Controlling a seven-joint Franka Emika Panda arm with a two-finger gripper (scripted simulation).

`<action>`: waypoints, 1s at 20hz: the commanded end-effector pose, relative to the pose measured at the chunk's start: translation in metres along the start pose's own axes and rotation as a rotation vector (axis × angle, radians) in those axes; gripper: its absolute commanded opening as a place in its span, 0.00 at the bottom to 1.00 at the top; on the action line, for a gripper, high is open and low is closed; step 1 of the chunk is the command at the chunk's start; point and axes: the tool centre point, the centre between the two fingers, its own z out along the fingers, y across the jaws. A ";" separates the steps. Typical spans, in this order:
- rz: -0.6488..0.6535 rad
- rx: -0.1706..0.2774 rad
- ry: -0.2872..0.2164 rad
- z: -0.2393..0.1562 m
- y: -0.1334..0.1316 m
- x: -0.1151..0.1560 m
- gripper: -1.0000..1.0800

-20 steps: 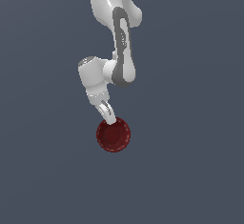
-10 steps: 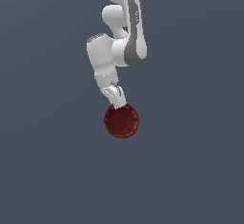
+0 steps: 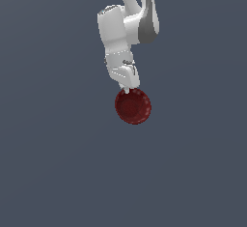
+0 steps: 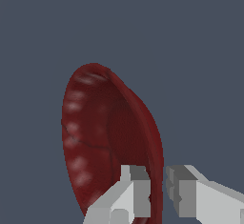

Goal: Pick up the object and move it to a goal position.

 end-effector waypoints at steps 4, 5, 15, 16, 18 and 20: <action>0.000 0.001 0.004 -0.036 -0.010 -0.027 0.00; -0.001 0.000 0.004 -0.042 -0.011 -0.032 0.00; -0.002 0.001 0.003 -0.080 -0.022 -0.062 0.00; -0.002 0.001 0.003 -0.082 -0.023 -0.063 0.00; -0.002 0.001 0.002 -0.084 -0.024 -0.065 0.00; -0.002 0.002 0.001 -0.086 -0.025 -0.066 0.00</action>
